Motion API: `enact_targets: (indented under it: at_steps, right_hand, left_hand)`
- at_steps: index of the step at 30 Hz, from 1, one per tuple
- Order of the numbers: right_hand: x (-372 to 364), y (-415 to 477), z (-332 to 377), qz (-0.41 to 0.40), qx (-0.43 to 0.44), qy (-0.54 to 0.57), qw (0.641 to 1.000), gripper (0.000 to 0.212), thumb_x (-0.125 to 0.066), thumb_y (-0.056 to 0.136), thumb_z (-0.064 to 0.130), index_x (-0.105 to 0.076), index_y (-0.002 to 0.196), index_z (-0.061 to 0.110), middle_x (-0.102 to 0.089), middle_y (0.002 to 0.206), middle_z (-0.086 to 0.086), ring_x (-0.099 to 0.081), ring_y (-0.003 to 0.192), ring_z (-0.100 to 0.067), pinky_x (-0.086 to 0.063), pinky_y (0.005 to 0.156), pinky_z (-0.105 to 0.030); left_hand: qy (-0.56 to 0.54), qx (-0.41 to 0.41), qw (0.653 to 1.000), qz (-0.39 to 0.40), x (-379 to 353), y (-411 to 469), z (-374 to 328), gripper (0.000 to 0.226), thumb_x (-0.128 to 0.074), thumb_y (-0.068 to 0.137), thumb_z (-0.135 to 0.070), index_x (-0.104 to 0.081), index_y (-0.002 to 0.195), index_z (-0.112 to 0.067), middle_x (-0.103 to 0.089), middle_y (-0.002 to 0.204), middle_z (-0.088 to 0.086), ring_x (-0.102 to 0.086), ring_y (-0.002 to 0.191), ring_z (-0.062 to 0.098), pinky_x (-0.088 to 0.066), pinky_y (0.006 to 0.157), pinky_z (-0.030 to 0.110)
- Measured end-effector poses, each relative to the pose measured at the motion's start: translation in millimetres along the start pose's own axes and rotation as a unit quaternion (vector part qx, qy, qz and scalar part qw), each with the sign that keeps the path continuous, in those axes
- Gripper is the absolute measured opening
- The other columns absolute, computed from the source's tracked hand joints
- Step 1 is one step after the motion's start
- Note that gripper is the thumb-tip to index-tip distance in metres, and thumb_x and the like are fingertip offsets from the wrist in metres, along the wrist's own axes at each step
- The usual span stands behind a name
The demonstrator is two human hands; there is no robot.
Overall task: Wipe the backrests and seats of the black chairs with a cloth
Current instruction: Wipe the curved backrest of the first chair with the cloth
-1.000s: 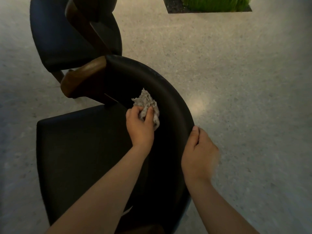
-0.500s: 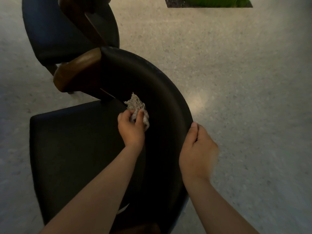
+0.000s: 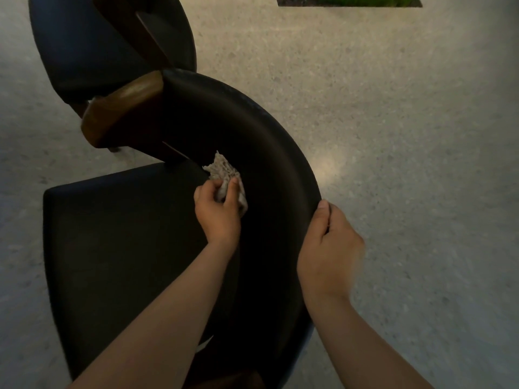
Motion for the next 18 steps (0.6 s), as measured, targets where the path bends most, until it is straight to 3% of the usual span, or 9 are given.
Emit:
enact_targets:
  at_steps: [8,13,18]
  right_hand:
    - [0.5,-0.2,1.1,0.008,0.005,-0.004,1.0,0.039,-0.037,0.1,0.035,-0.054,0.068,0.022,-0.037,0.049,0.012,-0.033,0.041,-0.005,-0.023,0.047,-0.018]
    - [0.0,-1.0,0.4,0.017,-0.001,0.001,1.0,0.04,-0.034,0.099,0.037,-0.053,0.067,0.022,-0.037,0.049,0.011,-0.034,0.043,-0.006,-0.025,0.048,-0.021]
    - [1.0,-1.4,-0.4,0.026,-0.003,0.002,1.0,0.041,-0.036,0.101,0.036,-0.051,0.065,0.023,-0.039,0.049,0.009,-0.034,0.042,-0.007,-0.025,0.046,-0.022]
  left_hand:
    - [0.009,0.038,0.999,0.015,4.9,8.8,19.6,0.003,-0.061,0.094,-0.029,-0.059,0.096,-0.027,-0.052,0.11,-0.005,-0.056,0.094,0.006,-0.044,0.075,0.016]
    - [0.099,0.127,0.984,0.081,16.3,18.2,61.5,0.028,-0.061,0.094,-0.027,-0.06,0.119,-0.017,-0.052,0.125,0.003,-0.059,0.098,0.012,-0.049,0.075,0.021]
    - [0.132,0.061,0.986,0.082,30.0,7.5,34.5,0.025,-0.062,0.093,-0.027,-0.058,0.117,-0.02,-0.047,0.12,-0.002,-0.054,0.089,0.005,-0.042,0.068,0.013]
Point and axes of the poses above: each hand's wrist, its own y-axis towards the middle knuckle, its own x-axis out of the back of the hand, z = x × y, the point moved 8 cm from there along y, towards the middle knuckle
